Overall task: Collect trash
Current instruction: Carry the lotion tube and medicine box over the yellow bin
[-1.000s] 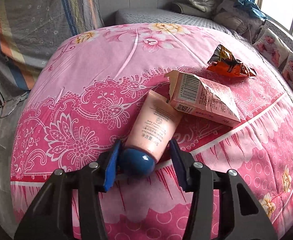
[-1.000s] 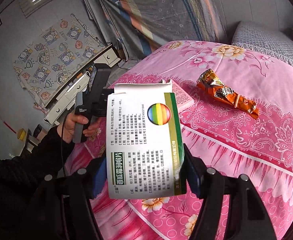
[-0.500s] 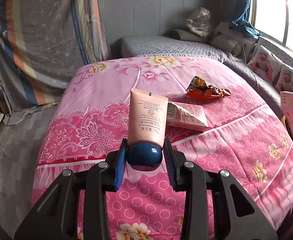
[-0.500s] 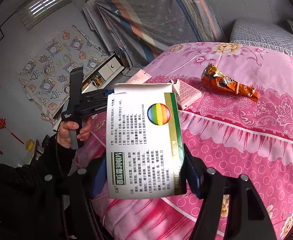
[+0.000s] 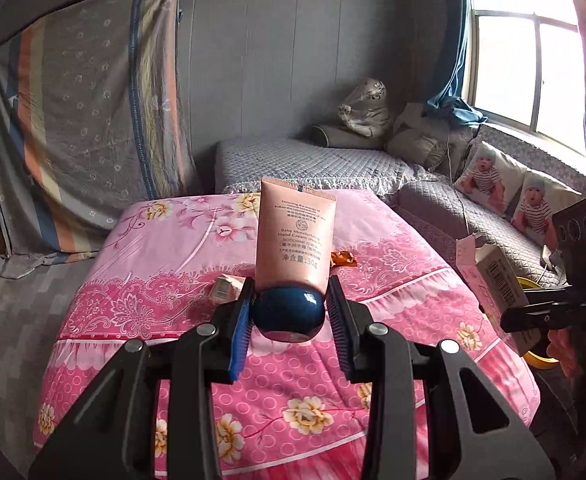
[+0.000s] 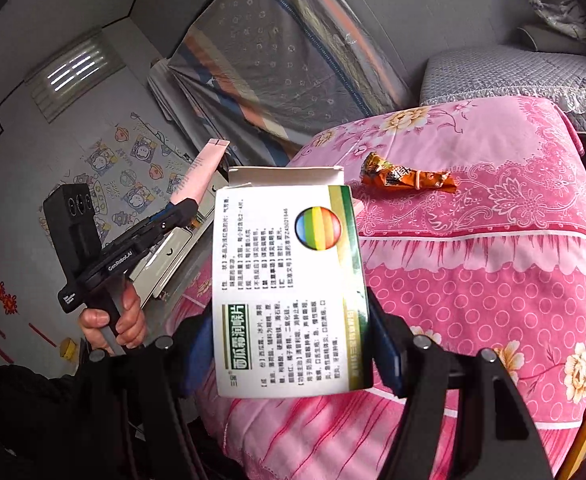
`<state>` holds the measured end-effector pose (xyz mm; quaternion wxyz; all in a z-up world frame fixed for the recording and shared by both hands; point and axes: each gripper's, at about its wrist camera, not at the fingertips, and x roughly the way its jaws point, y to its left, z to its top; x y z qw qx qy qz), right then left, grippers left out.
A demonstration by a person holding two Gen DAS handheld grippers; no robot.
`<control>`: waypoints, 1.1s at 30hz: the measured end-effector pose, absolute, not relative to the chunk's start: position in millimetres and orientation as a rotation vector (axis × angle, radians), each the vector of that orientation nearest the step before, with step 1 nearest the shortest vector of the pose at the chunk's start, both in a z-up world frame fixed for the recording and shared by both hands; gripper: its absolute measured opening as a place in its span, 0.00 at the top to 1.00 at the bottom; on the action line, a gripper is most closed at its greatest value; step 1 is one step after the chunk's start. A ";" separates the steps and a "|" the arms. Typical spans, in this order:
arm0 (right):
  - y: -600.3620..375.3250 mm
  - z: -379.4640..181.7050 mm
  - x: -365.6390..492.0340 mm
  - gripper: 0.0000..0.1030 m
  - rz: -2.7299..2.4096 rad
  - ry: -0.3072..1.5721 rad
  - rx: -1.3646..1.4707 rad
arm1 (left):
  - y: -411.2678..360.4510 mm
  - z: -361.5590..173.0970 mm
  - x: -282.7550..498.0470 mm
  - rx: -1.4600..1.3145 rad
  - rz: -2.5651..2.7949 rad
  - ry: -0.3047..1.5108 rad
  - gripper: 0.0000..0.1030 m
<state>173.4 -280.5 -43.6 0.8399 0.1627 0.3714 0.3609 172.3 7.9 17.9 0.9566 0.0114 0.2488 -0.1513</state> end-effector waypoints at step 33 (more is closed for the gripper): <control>-548.3 -82.4 84.9 0.39 0.031 0.558 0.607 | -270.8 24.5 171.3 0.200 -0.794 0.456 0.68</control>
